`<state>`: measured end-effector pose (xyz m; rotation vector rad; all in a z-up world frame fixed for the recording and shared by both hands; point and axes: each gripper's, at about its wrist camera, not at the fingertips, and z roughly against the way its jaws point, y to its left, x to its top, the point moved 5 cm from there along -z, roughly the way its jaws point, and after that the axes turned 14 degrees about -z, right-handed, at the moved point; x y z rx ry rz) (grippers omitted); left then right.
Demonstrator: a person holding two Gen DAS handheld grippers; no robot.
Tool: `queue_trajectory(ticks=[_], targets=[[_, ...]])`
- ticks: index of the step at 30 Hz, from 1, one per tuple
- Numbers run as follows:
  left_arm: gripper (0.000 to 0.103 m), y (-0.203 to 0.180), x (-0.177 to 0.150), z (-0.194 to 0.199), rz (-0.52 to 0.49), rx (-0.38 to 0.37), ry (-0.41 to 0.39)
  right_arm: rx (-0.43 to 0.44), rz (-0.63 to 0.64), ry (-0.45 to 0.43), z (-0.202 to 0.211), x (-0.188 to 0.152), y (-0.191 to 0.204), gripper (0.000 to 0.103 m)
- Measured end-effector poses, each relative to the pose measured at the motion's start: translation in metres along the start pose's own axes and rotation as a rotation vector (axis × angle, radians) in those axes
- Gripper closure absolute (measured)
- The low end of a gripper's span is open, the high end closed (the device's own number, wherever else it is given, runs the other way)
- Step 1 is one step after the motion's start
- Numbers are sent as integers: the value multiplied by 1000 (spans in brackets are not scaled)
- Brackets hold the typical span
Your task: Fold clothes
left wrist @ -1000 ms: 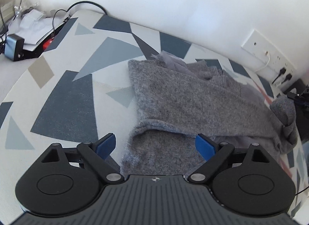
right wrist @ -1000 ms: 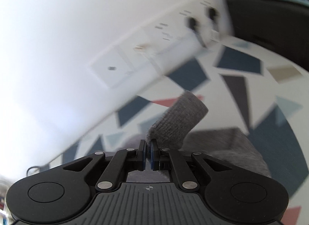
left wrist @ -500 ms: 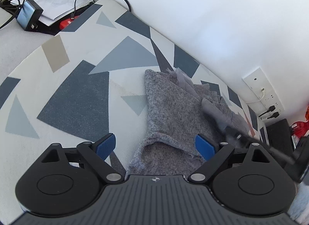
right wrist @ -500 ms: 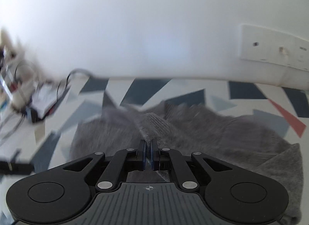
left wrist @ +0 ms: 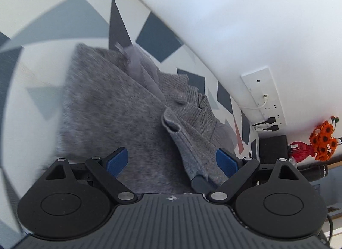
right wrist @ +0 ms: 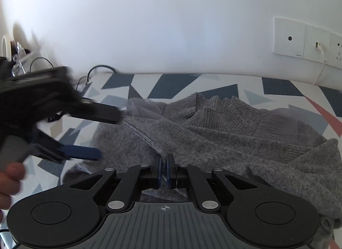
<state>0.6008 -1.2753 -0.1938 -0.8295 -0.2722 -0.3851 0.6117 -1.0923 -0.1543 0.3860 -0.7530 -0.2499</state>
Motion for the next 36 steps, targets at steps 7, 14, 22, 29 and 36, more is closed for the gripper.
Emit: queue_trajectory(ticks=[7,14,22,29,36], targets=[[91,-12,3,-29,-36,70,8,13,27,-8,11,-15,-1,98],[97,-41,22,10,-177,86,-140,-22,17,-56,33,-21,-20,70],[91,-60,54,47,-391,162,-246,-91,-101,-120,58,3,-73,69],[42,1,23,30,-252,311,-33,-118,-106,-123,57,16,-94,66],[34,18,9,49,-41,188,8,-124,-6,-55,13,19,-80,57]])
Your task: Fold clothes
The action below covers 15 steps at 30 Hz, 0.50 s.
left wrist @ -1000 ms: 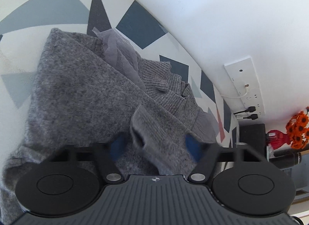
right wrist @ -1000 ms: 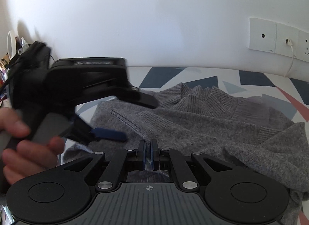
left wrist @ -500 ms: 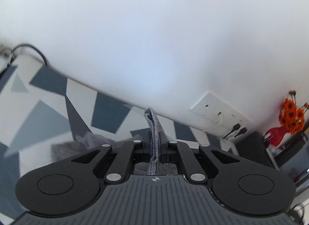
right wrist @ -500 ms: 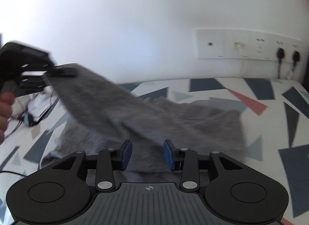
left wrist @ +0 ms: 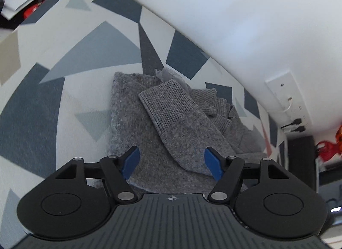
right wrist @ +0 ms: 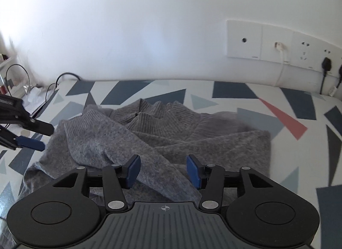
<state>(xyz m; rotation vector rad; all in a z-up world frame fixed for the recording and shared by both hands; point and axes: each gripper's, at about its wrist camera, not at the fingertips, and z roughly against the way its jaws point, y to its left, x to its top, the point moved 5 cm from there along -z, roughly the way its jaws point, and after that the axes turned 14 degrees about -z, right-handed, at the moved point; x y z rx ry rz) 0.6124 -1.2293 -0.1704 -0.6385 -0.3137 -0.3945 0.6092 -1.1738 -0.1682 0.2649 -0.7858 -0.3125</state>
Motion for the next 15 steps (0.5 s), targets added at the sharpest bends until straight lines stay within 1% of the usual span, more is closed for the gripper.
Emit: queue_trajectory(ticks=[2,3,4,5,6,7,10,14,15], targets=[[33,3,1,5,15,7,-8,23,8,13,-2,-1,5,54],[33,4,1,7,10,26,-12,35,12,19,-3,-1,7,54],[33,5,2,8,-4,50,-17,46,16,26,-4,-2,10,57],[33,7,2,9,-19,74,-18,58,20,32,-4,-2,12,70],[32,8,2,10,-29,93,-15,69,24,39,-5,-3,15,78],[32,10,2,9,-33,105,-9,81,28,45,-6,-3,17,93],[32,14,-1,6,-25,107,10,115,46,63,-7,-5,25,96],[32,14,-3,1,-37,113,24,159,205,59,12,-23,45,97],[32,13,-3,0,-41,113,27,173,242,79,15,-28,50,98]])
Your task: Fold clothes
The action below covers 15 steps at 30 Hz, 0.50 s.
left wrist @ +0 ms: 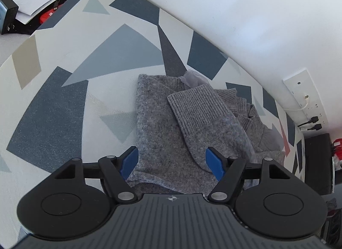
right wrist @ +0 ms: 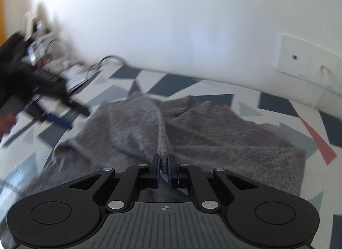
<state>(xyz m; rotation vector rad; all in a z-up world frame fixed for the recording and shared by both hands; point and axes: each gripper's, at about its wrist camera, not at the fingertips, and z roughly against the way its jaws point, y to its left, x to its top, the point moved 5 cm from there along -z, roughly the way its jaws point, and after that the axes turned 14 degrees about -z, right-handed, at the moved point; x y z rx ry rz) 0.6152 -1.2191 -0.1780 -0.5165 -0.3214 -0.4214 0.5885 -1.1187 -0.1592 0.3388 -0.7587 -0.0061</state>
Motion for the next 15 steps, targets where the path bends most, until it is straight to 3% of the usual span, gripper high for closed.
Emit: queue_trajectory(ticks=[5,15], targets=[[31,-7,-2,-4,-17,-6,15,-14,135,74,-5,-29,18,99],[28,-34,13,-10,-49,-24,1,-78,189,95,-18,-55,23,98]])
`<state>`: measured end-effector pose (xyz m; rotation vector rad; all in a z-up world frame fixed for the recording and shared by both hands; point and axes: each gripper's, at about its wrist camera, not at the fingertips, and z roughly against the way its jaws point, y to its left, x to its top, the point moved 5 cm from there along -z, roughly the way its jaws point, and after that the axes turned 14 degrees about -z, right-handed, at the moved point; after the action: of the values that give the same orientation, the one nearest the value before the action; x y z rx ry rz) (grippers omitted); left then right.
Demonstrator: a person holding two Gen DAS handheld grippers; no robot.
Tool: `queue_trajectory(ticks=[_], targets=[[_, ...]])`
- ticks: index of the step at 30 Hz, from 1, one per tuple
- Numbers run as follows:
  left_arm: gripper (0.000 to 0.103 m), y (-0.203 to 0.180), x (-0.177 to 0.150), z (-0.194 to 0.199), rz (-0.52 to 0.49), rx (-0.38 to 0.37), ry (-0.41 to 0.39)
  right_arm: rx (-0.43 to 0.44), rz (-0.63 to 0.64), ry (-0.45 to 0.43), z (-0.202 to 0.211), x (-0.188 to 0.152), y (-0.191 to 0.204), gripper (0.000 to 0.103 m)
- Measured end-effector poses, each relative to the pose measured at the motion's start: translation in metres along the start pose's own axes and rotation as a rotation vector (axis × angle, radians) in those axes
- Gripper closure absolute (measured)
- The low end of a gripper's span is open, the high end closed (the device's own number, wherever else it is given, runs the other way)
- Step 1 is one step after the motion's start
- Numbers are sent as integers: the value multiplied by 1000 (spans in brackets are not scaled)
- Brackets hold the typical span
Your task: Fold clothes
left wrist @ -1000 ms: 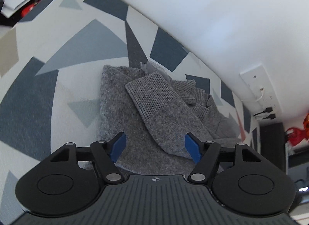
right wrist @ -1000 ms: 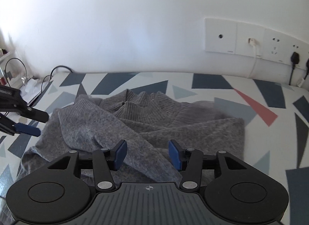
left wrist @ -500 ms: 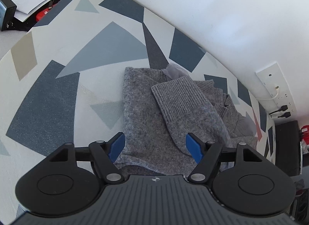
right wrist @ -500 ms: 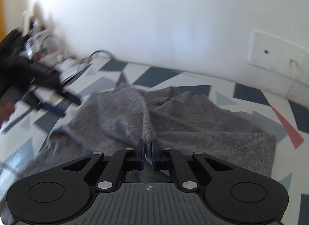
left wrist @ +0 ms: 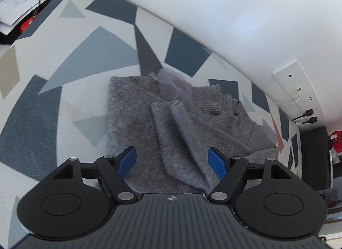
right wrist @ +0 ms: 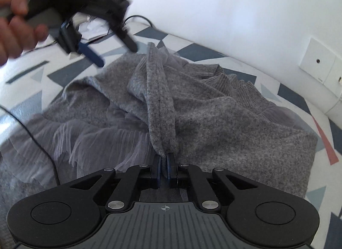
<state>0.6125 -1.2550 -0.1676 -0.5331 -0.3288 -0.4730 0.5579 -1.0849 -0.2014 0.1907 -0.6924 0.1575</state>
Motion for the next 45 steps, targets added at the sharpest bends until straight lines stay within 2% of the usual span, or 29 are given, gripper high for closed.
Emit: queue_trajectory(ticks=[2,11,12,13,14,15,19,23,24,27,30,33,34,36,38,40,43,45], targets=[[28,-8,6,-3,-11,-5,-11,-3,2,-5,0,-1,0,97],[30,-6,25,-21,65,5,-78,-16,13,-26,-1,-3,3,97],[41,-6,27,-23,73,6,-85,-19,17,-29,-1,-4,3,97],[71,-6,29,-25,82,7,-93,-21,22,-31,-1,-4,4,97],[88,-6,29,-25,75,-3,-97,-22,24,-33,-1,-4,4,97],[97,-7,29,-26,68,-14,-102,-22,24,-34,-1,-4,4,97],[99,-18,32,-6,32,-51,-180,-19,10,-40,-1,-4,3,97],[99,-42,42,37,-23,-125,-295,-29,-13,-71,4,-2,2,98],[99,-44,41,49,-12,-151,-315,-28,-14,-86,7,0,2,98],[99,-31,21,68,61,-155,-338,-17,-9,-111,16,7,3,98],[99,-1,-6,60,109,-25,-285,-11,1,-88,18,10,2,97],[99,35,-33,36,171,74,-192,9,21,-54,20,13,0,85],[99,40,-37,32,179,84,-183,15,28,-43,21,14,-1,79],[99,45,-42,30,179,97,-181,30,36,-25,23,17,-3,77],[99,44,-42,32,158,99,-195,57,-12,-46,29,30,-11,75],[99,40,-43,37,128,99,-209,70,-84,-78,32,46,-23,72],[99,36,-46,40,103,102,-218,32,-213,-116,24,73,-45,67],[99,32,-48,41,75,116,-226,-5,-310,-113,8,87,-62,67]])
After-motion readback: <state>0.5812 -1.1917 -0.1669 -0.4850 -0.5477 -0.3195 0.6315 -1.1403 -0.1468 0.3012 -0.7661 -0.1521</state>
